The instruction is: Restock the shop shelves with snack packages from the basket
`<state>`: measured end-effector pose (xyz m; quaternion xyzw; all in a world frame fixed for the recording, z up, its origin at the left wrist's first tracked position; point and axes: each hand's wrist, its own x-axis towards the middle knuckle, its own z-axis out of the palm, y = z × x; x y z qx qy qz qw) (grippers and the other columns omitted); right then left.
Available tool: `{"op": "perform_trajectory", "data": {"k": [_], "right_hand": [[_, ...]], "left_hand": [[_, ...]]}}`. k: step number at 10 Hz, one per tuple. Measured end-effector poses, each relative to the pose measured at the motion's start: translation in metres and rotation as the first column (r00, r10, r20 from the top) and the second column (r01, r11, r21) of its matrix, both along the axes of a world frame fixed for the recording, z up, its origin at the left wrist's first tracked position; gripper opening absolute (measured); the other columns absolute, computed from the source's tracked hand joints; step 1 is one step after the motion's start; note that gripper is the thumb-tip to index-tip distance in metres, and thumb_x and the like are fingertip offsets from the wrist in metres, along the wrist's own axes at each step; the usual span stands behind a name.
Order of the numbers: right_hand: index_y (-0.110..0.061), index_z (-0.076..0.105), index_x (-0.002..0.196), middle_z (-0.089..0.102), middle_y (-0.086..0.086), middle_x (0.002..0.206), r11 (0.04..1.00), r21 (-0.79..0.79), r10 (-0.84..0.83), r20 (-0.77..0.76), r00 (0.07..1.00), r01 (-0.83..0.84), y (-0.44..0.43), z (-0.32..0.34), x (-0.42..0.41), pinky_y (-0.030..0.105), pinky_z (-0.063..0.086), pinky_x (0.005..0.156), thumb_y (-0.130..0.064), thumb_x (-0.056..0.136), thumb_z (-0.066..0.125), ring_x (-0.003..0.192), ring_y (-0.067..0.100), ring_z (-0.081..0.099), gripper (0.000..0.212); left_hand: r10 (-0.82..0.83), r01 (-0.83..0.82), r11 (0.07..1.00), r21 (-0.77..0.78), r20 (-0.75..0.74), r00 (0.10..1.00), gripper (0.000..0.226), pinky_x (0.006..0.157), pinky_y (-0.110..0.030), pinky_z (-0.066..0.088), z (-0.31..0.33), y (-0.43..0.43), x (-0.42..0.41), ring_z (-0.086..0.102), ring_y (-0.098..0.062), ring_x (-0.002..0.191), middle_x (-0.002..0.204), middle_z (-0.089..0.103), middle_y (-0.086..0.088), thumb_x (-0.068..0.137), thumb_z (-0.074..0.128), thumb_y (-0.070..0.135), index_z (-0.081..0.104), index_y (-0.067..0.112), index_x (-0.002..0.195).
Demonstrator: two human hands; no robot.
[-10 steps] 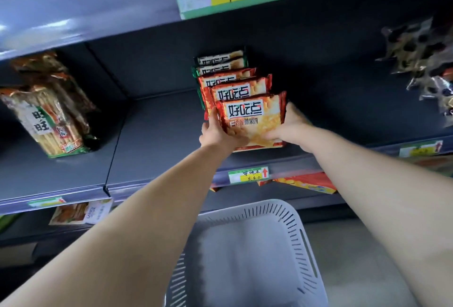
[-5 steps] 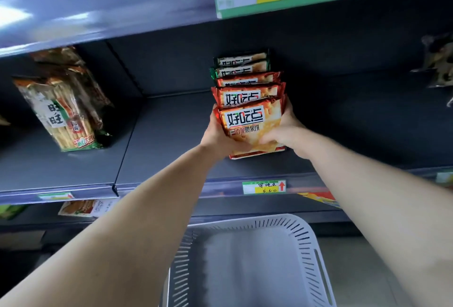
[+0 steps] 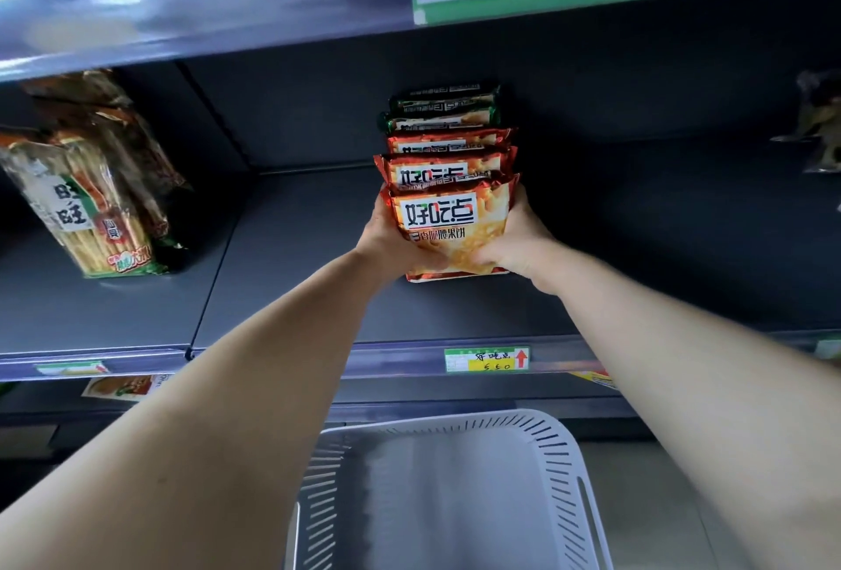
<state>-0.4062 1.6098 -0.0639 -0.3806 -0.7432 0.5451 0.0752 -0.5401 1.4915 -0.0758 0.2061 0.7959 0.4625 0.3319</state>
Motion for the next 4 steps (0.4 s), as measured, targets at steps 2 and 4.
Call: {"op": "perform_trajectory", "data": {"k": [2,4], "right_hand": [[-0.034,0.008,0.152,0.048,-0.005,0.138,0.999,-0.017,-0.042,-0.002,0.999,0.042,-0.004,0.0,0.013,0.031,0.043,0.096,-0.009,0.069,0.086,0.125,0.018,0.047,0.117],[-0.032,0.003,0.153,0.046,0.0,0.14,0.996,0.021,-0.084,0.087,0.993,0.082,-0.014,0.002,0.025,0.039,0.044,0.101,-0.002,0.067,0.083,0.127,0.025,0.047,0.121]], "left_hand": [[-0.126,0.128,0.991,-0.046,0.039,0.991,0.135,0.102,-0.045,0.049,-0.004,0.0,-0.018,0.065,-0.019,0.11,0.115,0.069,0.005,0.014,0.094,0.025,0.042,0.025,0.138],[-0.091,0.089,0.995,-0.035,-0.044,0.995,0.138,0.101,-0.045,0.049,-0.012,-0.006,-0.014,0.061,-0.022,0.115,0.121,0.064,0.004,0.019,0.092,0.033,0.029,0.027,0.142]]}}
